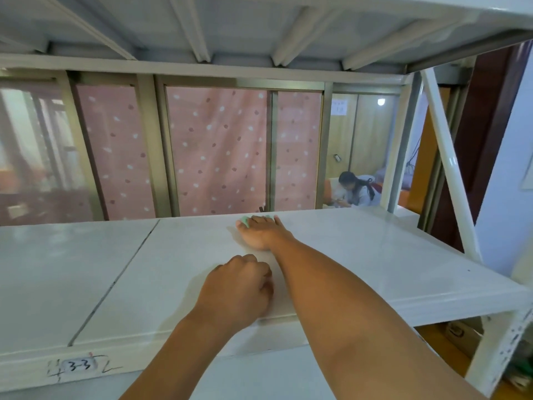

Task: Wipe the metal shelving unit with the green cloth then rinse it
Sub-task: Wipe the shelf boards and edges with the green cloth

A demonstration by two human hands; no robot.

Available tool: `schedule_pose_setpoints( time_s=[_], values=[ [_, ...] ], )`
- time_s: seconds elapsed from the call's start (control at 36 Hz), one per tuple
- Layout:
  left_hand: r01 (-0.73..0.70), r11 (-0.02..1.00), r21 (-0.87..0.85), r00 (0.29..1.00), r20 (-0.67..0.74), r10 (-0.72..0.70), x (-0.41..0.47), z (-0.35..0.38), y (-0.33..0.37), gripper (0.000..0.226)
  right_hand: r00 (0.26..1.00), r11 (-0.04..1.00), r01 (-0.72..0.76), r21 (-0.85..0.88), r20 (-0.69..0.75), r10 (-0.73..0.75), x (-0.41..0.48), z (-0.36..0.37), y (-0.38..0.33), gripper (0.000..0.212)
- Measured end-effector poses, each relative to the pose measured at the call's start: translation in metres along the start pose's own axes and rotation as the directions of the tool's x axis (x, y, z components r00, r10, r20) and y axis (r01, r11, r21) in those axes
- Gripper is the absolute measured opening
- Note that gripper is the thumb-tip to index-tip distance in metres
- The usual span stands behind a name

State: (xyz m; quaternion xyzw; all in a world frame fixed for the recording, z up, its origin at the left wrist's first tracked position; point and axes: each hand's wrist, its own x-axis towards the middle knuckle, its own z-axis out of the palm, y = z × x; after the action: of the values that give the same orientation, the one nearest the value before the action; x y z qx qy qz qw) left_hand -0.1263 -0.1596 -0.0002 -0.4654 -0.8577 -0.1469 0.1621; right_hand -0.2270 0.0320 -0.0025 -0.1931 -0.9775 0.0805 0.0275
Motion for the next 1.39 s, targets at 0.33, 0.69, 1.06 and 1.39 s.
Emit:
schedule_pose_setpoints(
  time_s=[0.33,0.69,1.06,1.39],
  values=[
    [0.235,0.972,0.030,0.972,-0.009,-0.235,0.056,0.029,0.089,0.026,1.000,1.000,-0.011,0.029,-0.005,0.011,0.002,-0.021,0.126,0.075],
    [0.300,0.948,0.102,0.953,0.012,-0.303,0.087,0.051,0.165,0.032,0.995,0.995,-0.096,0.002,-0.031,0.096,-0.004,-0.041,0.253,0.068],
    [0.347,0.923,0.165,0.934,0.030,-0.356,0.088,0.052,0.186,0.033,0.974,0.976,-0.216,0.019,-0.068,0.217,-0.032,-0.051,0.331,0.074],
    [0.235,0.966,0.109,0.970,0.039,-0.240,0.074,0.050,0.205,0.035,0.943,0.939,-0.329,0.102,-0.019,0.332,-0.061,-0.064,0.369,0.069]
  ],
)
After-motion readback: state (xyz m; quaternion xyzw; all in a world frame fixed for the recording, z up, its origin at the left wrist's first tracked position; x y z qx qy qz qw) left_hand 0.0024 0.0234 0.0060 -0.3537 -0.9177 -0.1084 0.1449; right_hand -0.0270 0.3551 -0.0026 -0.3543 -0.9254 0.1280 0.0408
